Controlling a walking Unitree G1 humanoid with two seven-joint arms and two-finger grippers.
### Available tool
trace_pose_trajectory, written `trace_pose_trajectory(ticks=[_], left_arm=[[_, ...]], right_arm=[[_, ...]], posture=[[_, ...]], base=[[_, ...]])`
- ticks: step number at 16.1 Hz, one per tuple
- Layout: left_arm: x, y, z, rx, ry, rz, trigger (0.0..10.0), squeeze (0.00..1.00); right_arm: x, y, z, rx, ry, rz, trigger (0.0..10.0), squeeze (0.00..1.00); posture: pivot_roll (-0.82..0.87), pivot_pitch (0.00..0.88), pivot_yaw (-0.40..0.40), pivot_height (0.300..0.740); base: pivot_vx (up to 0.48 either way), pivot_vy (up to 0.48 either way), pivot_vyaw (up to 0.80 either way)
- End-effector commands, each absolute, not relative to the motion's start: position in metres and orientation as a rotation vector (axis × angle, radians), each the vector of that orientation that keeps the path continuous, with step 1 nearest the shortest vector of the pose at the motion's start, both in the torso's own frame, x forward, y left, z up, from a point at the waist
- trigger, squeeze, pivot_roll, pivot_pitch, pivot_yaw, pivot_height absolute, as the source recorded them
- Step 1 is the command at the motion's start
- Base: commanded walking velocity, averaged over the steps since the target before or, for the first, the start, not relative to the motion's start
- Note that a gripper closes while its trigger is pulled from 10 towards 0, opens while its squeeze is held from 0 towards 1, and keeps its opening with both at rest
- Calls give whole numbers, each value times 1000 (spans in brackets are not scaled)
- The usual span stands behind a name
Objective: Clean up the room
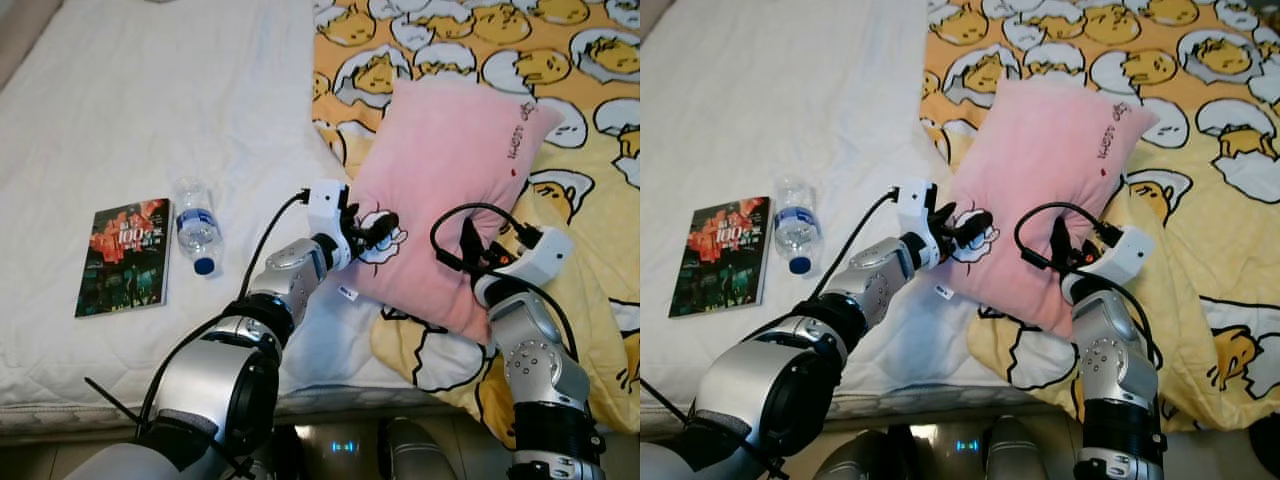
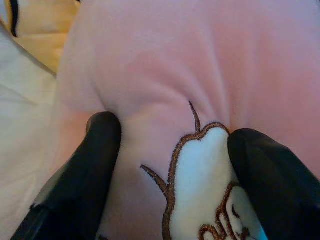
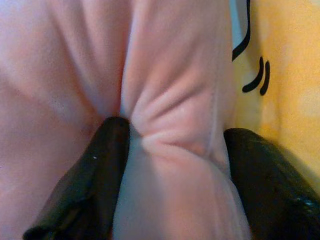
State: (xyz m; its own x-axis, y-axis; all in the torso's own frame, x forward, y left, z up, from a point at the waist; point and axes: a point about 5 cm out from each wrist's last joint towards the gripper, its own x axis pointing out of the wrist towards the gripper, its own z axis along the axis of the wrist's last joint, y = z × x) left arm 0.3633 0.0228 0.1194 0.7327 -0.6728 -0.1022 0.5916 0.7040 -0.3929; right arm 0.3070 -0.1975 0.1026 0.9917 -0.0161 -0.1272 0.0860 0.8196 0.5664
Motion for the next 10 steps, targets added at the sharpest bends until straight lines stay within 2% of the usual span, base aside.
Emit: trace_pose_trajectory(ticks=[1,5,8,10], left_arm=[[351,2,110,-385,305,-786,0,0],[347,-2,107,-481,340,-808,0,0],[342,-4,101,-431,349,-852,0,0],[352,14,105,-453,319,-752,0,0]], right_arm=[[304,-181,94,623,178,6,0,0],[294,-179,91,628,190,16,0,0],[290,-182,85,586,201,1,0,0],[290,-188,81,545,204,-16,0,0]], posture=[[-384,262,98,740],[-403,278,100,740],[-397,266,107,740],[-369,247,90,740]], base=[[0,0,0],[0,0,0],[0,0,0],[0,0,0]])
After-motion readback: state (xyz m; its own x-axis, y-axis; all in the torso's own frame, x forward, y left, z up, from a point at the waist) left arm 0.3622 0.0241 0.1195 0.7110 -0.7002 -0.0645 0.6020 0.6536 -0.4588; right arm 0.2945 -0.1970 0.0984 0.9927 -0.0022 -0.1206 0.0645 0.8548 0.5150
